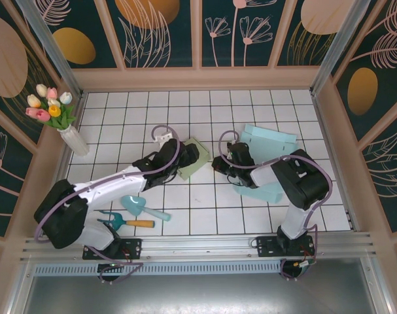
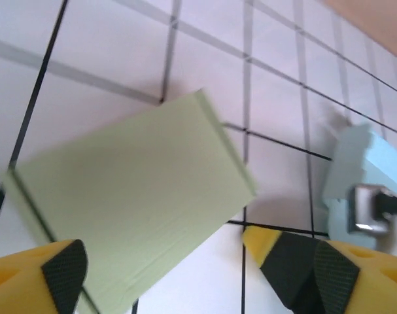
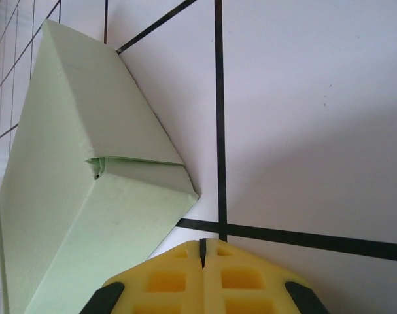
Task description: Fold the paper box
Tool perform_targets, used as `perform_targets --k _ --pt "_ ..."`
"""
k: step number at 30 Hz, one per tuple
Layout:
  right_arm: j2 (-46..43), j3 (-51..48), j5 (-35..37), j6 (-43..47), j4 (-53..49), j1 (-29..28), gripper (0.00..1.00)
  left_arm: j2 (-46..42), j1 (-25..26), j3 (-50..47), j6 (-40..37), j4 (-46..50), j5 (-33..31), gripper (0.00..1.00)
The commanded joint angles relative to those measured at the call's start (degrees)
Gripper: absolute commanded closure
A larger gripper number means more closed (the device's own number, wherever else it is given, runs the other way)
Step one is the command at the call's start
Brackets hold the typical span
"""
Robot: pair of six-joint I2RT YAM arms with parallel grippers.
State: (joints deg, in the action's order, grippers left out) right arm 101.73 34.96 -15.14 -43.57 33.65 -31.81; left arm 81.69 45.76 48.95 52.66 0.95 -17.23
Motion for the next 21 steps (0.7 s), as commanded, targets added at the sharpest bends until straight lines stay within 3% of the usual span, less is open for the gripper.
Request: perform_targets --k 1,4,9,12,21 --pt "-1.0 0.8 -3.6 -1.7 -1.3 0.1 1.0 -0.1 -0.6 3.4 -19.5 -4.4 -4.6 0.03" --pt "0.5 2.4 -4.1 -2.0 -1.9 0.1 1.0 5.1 -2.2 6.4 -28.5 -5.2 -5.0 0.03" --pt "3.7 4.7 -5.0 -2.8 -2.5 2.4 1.0 17.0 -9.2 14.0 -33.2 -7.2 5.4 0.06" --pt "5.0 5.7 -6.6 -2.9 -2.4 3.2 1.0 23.9 -10.6 17.9 -36.4 -7.8 10.7 0.08" --pt "7.1 7.3 -7.5 -1.4 -3.7 4.0 1.0 31.6 -10.7 21.8 -34.8 -7.4 20.4 0.18"
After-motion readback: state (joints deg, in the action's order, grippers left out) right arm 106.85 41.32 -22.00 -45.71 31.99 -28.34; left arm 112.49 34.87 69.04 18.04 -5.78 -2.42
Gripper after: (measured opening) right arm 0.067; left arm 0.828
